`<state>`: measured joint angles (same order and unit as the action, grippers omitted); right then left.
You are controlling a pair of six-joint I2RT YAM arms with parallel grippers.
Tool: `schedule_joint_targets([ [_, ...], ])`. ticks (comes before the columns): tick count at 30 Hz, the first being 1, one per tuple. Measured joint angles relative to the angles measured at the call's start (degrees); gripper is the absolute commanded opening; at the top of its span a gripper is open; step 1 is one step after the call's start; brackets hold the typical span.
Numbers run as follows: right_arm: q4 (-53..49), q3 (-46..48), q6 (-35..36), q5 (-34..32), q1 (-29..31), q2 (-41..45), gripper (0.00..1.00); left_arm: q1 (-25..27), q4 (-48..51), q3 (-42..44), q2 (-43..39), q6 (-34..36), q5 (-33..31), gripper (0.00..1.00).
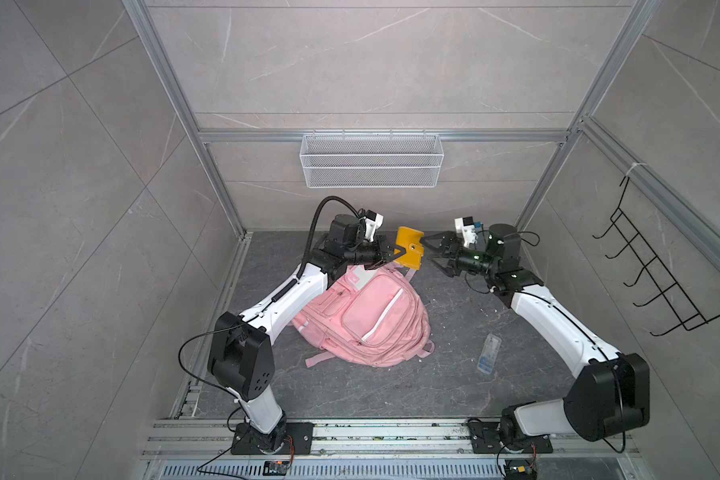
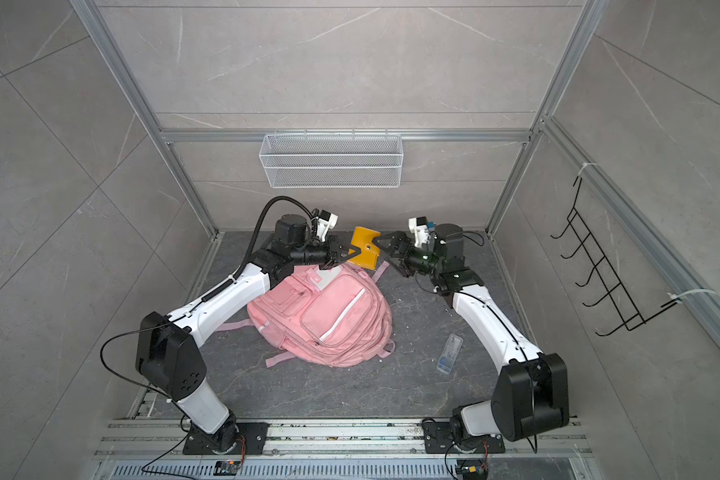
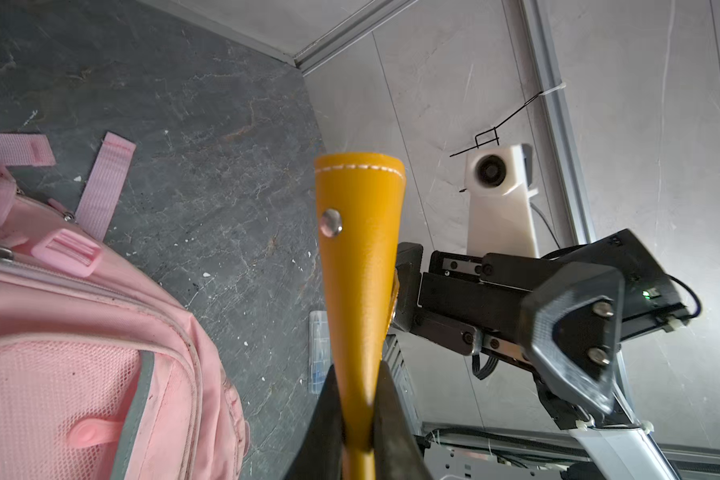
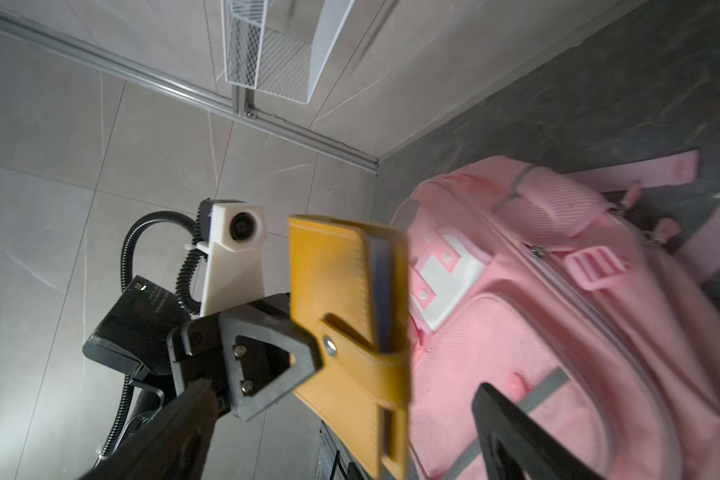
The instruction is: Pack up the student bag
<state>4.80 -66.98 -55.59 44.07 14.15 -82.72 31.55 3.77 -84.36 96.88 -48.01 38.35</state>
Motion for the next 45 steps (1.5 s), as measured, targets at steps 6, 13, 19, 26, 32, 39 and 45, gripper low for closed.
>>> schedule_joint_targets([
  [6, 1.95, -2.25, -1.81, -1.64, 4.13, -3.76, 0.87, -0.22, -2.80, 3.85, -2.93, -2.05, 1.29, 0.00],
  [13, 3.17, -3.13, -2.25, -2.91, 5.73, -4.35, 0.45, -1.05, -4.81, 6.27, -6.01, -3.08, 1.42, 0.00],
  [19, 3.63, -3.15, -2.34, -3.39, 5.95, -4.35, 0.34, -1.73, -5.31, 7.26, -6.64, -3.69, 2.05, 0.00],
  [26, 3.58, -3.13, -2.03, -3.34, 5.99, -4.31, 0.42, -1.95, -5.55, 7.63, -6.69, -3.76, 2.29, 0.00],
  [32, 3.89, -2.54, -1.79, -3.30, 6.03, -3.39, 0.40, -1.95, -5.57, 7.96, -7.04, -3.85, 2.43, 0.00],
  [39, 4.98, -1.55, -1.70, -2.84, 6.08, -2.45, 0.20, -1.95, -5.42, 8.70, -8.28, -3.82, 2.49, 0.00],
  [45, 4.61, -0.39, -1.27, -3.02, 6.14, -1.20, 0.08, -1.92, 1.33, 8.37, -8.39, 0.57, 1.25, 0.51],
])
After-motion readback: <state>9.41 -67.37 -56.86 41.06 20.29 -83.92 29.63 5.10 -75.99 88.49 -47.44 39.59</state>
